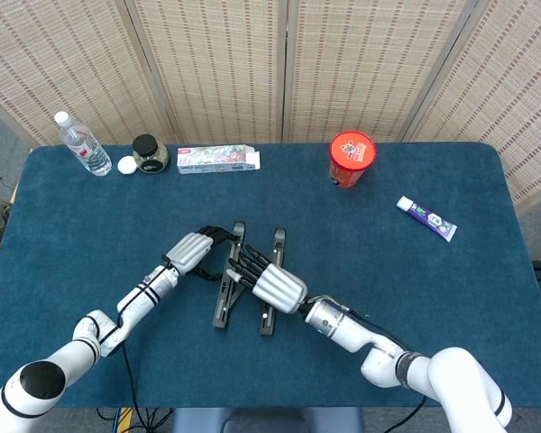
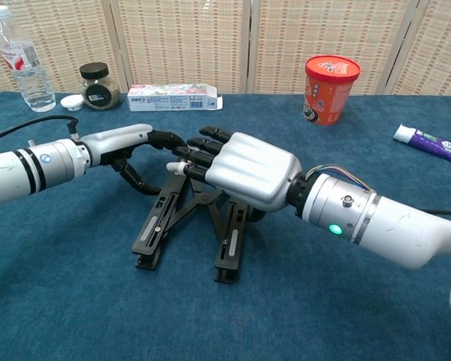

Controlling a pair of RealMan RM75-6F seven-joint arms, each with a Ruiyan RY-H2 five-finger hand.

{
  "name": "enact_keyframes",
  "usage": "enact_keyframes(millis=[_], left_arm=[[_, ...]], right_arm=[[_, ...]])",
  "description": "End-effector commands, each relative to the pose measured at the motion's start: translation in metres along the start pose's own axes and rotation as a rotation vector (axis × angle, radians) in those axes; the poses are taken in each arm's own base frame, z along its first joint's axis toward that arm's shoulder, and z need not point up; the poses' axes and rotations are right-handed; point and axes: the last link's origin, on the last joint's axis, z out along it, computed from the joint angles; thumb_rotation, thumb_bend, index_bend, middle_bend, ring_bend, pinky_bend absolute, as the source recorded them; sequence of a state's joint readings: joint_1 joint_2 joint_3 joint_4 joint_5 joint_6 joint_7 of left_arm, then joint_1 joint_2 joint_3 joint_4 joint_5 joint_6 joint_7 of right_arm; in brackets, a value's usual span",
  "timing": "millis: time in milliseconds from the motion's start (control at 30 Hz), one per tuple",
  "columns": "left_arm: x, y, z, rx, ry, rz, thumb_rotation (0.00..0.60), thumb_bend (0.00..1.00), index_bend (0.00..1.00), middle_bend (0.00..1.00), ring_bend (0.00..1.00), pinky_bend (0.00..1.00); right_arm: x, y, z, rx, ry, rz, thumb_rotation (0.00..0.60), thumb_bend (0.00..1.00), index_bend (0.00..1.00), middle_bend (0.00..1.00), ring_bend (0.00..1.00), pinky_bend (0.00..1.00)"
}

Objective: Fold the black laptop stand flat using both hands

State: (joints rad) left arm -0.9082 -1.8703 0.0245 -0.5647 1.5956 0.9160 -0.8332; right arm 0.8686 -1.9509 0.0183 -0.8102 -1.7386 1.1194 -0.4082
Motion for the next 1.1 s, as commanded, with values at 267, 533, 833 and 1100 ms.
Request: enact_keyframes(millis=[267, 533, 833, 1100], left_arm=[[-0.001, 0.001, 0.0, 0.004, -0.026, -0.039, 0.6, 0.17, 0.18, 0.2, 0.12, 0.07], [0.005, -0.006, -0.003, 0.029, 0.003, -0.038, 0.6, 0.17, 0.18, 0.2, 0.11, 0.07], [0.025, -0.025, -0.02, 0.083, 0.078, -0.042, 0.6, 0.17, 0.18, 0.2, 0.11, 0.07], [0.05, -0.042, -0.055, 0.122, 0.175, -0.02, 0.6, 0.17, 0.18, 0.2, 0.11, 0.07]], right_arm=[[0.001, 0.004, 0.004, 0.007, 0.007, 0.006, 0.6, 0.0, 0.0, 0.0, 0.0, 0.0], [0.003, 0.006, 0.0, 0.005, 0.012, 0.026, 0.6, 0.0, 0.0, 0.0, 0.0, 0.0], [0.012, 0.022, -0.014, 0.037, -0.015, 0.084, 0.6, 0.0, 0.0, 0.0, 0.0, 0.0], [0.045, 0.041, -0.006, 0.154, -0.133, 0.28, 0.6, 0.0, 0.0, 0.0, 0.0, 0.0]])
